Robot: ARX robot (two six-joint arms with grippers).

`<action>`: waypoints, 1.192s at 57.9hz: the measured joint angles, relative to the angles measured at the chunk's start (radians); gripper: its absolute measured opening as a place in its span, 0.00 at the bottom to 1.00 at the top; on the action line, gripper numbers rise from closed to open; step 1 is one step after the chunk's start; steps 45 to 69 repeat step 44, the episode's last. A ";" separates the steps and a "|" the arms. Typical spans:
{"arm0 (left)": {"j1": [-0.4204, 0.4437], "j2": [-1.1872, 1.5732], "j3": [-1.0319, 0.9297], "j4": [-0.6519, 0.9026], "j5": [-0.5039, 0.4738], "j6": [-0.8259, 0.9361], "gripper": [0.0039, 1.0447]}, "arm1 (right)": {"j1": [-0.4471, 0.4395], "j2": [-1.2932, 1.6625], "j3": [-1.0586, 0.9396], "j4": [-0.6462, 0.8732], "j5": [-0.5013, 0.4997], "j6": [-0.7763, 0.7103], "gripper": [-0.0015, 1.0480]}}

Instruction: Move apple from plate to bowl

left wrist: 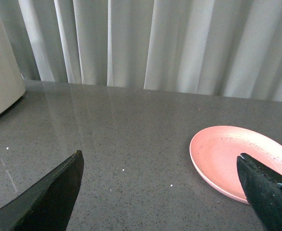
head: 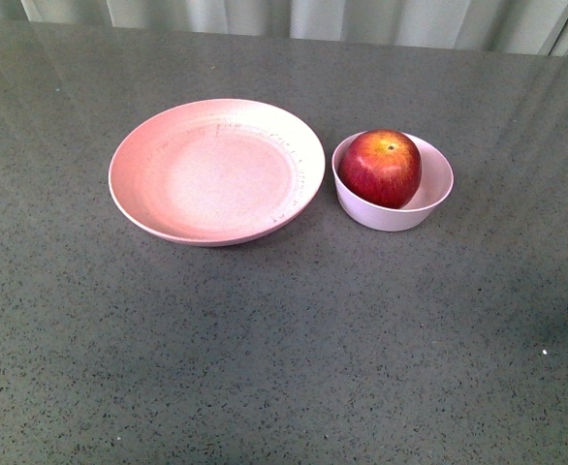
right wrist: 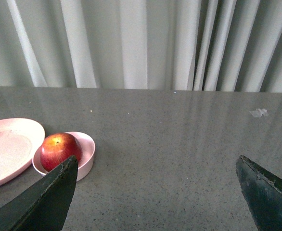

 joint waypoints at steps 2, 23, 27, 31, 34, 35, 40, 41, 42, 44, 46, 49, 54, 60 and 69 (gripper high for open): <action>0.000 0.000 0.000 0.000 0.000 0.000 0.92 | 0.000 0.000 0.000 0.000 0.000 0.000 0.91; 0.000 0.000 0.000 0.000 0.000 0.000 0.92 | 0.000 0.000 0.000 0.000 0.000 0.000 0.91; 0.000 0.000 0.000 0.000 0.000 0.000 0.92 | 0.000 0.000 0.000 0.000 0.000 0.000 0.91; 0.000 0.000 0.000 0.000 0.000 0.000 0.92 | 0.000 0.000 0.000 0.000 0.000 0.000 0.91; 0.000 0.000 0.000 0.000 0.000 0.000 0.92 | 0.000 0.000 0.000 0.000 0.000 0.000 0.91; 0.000 0.000 0.000 0.000 0.000 0.000 0.92 | 0.000 0.000 0.000 0.000 0.000 0.000 0.91; 0.000 0.000 0.000 0.000 0.000 0.000 0.92 | 0.000 0.000 0.000 0.000 0.000 0.000 0.91; 0.000 0.000 0.000 0.000 0.000 0.000 0.92 | 0.000 0.000 0.000 0.000 0.000 0.000 0.91; 0.000 0.000 0.000 0.000 0.000 0.000 0.92 | 0.000 0.000 0.000 0.000 0.000 0.000 0.91; 0.000 0.000 0.000 0.000 0.000 0.000 0.92 | 0.000 0.000 0.000 0.000 0.000 0.000 0.91; 0.000 0.000 0.000 0.000 0.000 0.000 0.92 | 0.000 0.000 0.000 0.000 0.000 0.000 0.91; 0.000 0.000 0.000 0.000 0.000 0.000 0.92 | 0.000 0.000 0.000 0.000 0.000 0.000 0.91; 0.000 0.000 0.000 0.000 0.000 0.000 0.92 | 0.000 0.000 0.000 0.000 0.000 0.000 0.91; 0.000 0.000 0.000 0.000 0.000 0.000 0.92 | 0.000 0.000 0.000 0.000 0.000 0.000 0.91; 0.000 0.000 0.000 0.000 0.000 0.000 0.92 | 0.000 0.000 0.000 0.000 0.000 0.000 0.91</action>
